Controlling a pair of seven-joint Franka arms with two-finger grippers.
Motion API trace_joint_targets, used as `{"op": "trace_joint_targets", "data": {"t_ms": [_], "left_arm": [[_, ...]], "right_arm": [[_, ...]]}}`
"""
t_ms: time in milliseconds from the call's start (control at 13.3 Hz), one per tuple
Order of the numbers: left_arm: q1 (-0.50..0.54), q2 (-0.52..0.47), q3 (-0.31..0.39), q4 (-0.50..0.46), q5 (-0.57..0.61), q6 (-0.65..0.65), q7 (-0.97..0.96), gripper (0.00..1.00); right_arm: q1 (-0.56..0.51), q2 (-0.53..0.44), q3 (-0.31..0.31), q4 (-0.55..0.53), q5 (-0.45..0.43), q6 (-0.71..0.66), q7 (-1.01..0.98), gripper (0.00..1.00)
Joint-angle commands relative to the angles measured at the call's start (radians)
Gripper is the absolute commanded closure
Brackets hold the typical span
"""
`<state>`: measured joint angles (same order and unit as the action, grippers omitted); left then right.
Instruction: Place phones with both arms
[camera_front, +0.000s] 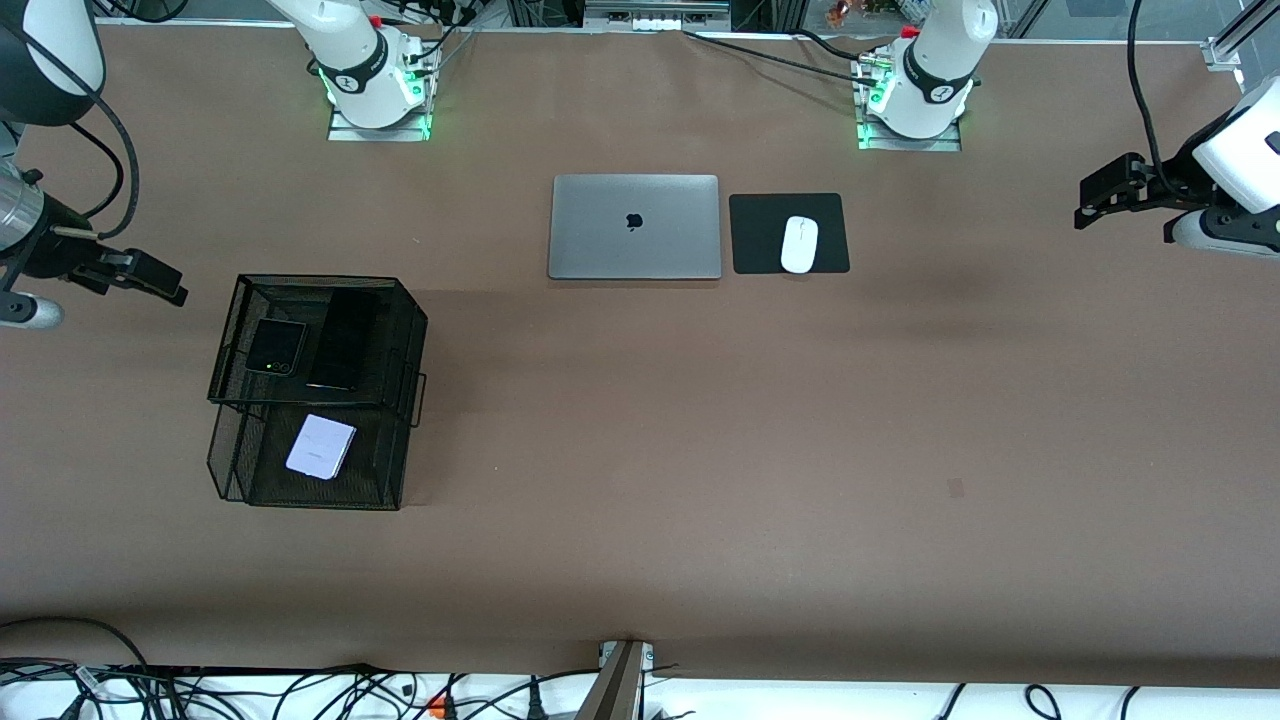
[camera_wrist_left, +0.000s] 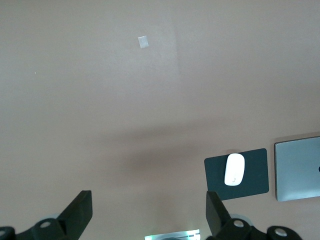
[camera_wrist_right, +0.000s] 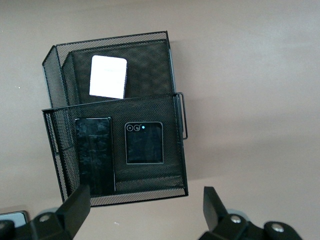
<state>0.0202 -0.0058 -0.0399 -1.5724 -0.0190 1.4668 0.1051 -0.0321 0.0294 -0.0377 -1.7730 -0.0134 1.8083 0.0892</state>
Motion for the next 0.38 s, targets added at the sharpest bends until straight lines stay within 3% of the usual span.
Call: {"op": "trace_joint_targets", "data": {"t_ms": [0, 301], "left_arm": [[0.004, 0.000, -0.003, 0.014, 0.010, -0.002, 0.016, 0.00], [0.004, -0.003, -0.002, 0.015, 0.011, -0.003, 0.015, 0.00]], "right_arm": [[-0.025, -0.023, 0.027, -0.029, -0.004, 0.020, 0.029, 0.00], [-0.022, -0.011, 0.027, -0.013, 0.003, 0.022, 0.038, 0.00]]}}
